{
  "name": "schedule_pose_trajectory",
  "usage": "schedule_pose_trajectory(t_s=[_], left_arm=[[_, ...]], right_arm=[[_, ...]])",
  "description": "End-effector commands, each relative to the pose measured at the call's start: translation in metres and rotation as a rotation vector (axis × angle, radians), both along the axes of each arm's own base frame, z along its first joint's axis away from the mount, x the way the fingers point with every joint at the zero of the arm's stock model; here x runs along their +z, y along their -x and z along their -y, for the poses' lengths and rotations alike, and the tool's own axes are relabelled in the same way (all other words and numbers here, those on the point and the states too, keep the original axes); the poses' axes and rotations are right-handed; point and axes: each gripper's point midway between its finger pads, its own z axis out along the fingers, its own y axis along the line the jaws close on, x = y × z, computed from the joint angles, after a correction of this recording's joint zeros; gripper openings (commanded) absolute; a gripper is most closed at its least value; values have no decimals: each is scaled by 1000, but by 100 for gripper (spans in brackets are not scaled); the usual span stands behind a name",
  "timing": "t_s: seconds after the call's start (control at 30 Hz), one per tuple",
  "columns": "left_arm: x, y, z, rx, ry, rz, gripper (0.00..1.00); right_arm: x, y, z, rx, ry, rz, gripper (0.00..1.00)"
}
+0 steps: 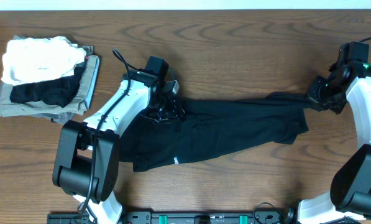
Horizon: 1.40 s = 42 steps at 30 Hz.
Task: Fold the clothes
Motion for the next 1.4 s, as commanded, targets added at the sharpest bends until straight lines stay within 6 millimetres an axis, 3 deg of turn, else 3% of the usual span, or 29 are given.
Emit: schedule_pose_trajectory(t_s=[0.0, 0.23, 0.57, 0.8, 0.83, 1.07, 1.2, 1.33, 1.37], left_arm=[[-12, -4, -11, 50, -62, -20, 49], [-17, -9, -23, 104, -137, -9, 49], [-15, -25, -15, 199, -98, 18, 49], [-16, -22, -16, 207, -102, 0, 48], [-16, -20, -16, 205, -106, -8, 42], [-25, -14, -14, 195, -117, -43, 30], [-24, -12, -11, 191, -99, -52, 28], [-24, -12, -11, 188, -98, -52, 6], [-24, -12, -11, 188, -98, -52, 6]], right_arm=[[7, -4, 6, -14, 26, 20, 1], [7, -5, 6, -14, 26, 24, 1], [7, -6, 6, -13, 28, 28, 1], [8, -6, 6, -14, 28, 31, 1], [8, -6, 6, -14, 28, 31, 1], [8, -6, 6, -14, 28, 31, 1], [8, -6, 6, -13, 28, 31, 1], [8, -6, 6, -13, 28, 31, 1], [8, -6, 6, -14, 28, 31, 1]])
